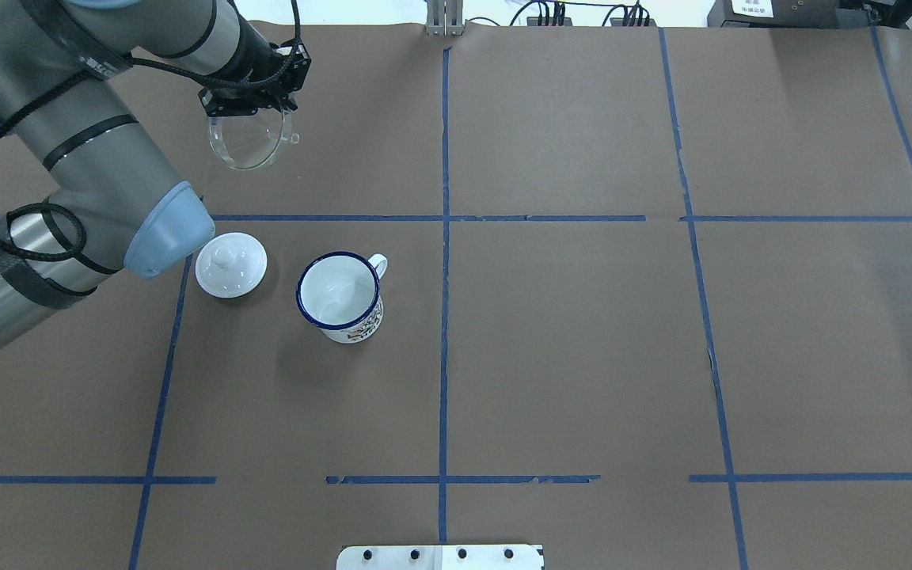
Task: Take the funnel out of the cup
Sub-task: 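Lift the funnel out of the mug and carry it farther from the robot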
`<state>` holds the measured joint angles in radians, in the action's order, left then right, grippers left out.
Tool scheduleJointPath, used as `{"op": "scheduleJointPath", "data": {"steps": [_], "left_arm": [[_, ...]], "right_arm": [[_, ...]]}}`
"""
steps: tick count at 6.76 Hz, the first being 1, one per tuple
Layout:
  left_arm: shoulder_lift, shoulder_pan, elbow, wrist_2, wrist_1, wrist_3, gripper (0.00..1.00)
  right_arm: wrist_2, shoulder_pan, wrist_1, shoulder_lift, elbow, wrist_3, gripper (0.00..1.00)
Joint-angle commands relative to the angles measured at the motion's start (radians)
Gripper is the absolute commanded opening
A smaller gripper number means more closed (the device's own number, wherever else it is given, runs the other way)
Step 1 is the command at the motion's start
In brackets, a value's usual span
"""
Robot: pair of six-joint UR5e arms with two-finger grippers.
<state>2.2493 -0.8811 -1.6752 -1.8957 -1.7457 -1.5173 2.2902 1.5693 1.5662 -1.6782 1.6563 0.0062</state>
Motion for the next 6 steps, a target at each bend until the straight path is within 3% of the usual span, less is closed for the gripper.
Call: {"op": "scheduleJointPath", "data": {"steps": [1,4,6], "left_arm": [[-0.025,0.002,0.16,0.126,-0.242,-0.255,0.0],[-0.019,0.071,0.303,0.376,-0.395,-0.525,0.0],[-0.014,0.097,0.388,0.449,-0.519,-0.676,0.0]], "right_arm": [[0.0,0.0,0.0,0.0,0.0,0.0,1.0],[0.0,0.0,0.0,0.0,0.0,0.0,1.0],[0.0,0.0,0.0,0.0,0.0,0.0,1.0]]}}
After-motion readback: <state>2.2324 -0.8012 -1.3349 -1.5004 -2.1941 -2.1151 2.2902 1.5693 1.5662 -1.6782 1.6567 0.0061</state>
